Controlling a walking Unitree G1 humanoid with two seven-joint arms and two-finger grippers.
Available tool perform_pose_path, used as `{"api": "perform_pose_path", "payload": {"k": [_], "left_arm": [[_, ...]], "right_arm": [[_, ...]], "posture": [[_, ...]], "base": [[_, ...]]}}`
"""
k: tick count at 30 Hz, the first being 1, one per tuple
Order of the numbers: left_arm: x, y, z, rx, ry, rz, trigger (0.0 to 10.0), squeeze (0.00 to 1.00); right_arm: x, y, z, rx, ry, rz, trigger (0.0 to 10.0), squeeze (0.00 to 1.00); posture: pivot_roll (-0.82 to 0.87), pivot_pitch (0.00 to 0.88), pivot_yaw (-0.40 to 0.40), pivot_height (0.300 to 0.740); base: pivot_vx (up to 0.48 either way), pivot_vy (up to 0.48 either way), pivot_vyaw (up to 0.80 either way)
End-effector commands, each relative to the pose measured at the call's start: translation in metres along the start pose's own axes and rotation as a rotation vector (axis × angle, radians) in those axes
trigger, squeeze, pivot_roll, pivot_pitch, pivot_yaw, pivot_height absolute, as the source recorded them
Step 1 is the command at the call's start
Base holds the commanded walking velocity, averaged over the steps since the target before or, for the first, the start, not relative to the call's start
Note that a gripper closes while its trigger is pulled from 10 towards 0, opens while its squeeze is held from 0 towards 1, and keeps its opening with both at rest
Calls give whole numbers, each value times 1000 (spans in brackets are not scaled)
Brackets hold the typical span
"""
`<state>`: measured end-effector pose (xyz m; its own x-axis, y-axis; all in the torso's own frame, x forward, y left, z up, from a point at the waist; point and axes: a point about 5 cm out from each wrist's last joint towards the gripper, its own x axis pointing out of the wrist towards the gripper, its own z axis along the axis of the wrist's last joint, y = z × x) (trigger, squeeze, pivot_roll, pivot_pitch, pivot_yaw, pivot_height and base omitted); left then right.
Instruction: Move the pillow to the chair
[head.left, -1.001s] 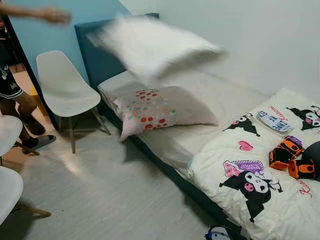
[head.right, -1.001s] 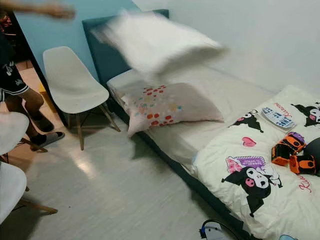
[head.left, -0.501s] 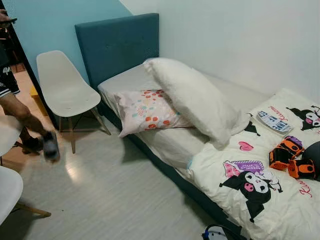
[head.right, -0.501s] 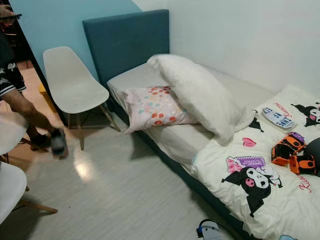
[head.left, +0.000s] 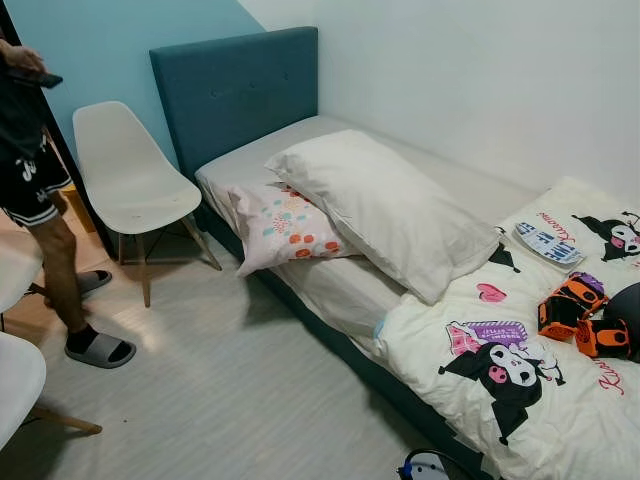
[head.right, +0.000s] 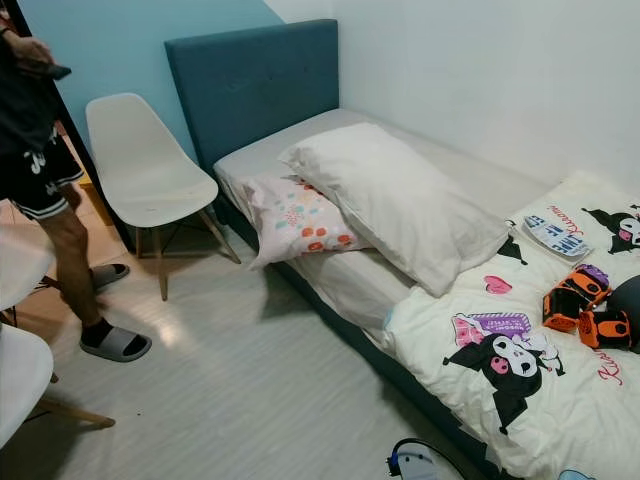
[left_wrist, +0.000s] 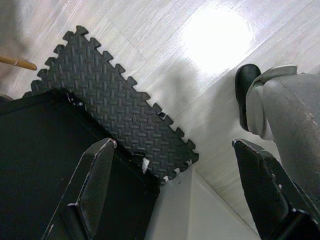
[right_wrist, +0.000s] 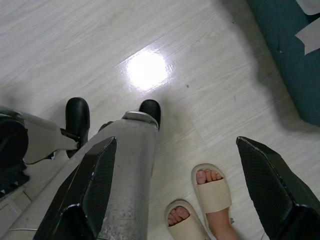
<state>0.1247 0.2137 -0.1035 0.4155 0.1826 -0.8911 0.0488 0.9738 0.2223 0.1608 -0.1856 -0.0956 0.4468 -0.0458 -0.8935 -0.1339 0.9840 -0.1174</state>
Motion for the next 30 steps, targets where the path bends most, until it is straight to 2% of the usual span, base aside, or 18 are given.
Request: {"api": "perform_pose_path", "payload": {"k": [1,7,17,21,26,30], "left_arm": [[0,0,-1,16,6,-1,10000,0],[0,-1,-2,13,10,-3,10000,0],[0,0,-3,18,12,-4,10000,0],[0,0,-2,18,10,-3,10000,0],[0,1,0,13,7,-1,10000,0],[0,2,0,11,8,0,10000,0]], "right_arm": [[0,0,-3,-2,9,2,10000,0],[-2,-15,-13,3,25,-12,10000,0],[-4,-22,-15,12,28,-18,10000,0],[-3,-21,-12,15,23,-16,10000,0],[0,-8,5,11,1,-4,10000,0],[0,-6,8,11,-4,-1,10000,0]], "posture": [[-132,19,5,740],[-132,32,6,740],[-133,37,11,740],[-132,36,11,740],[-131,34,11,740],[-129,32,11,740]], "base": [[0,0,0],[0,0,0],[0,0,0],[0,0,0],[0,0,0],[0,0,0]]}}
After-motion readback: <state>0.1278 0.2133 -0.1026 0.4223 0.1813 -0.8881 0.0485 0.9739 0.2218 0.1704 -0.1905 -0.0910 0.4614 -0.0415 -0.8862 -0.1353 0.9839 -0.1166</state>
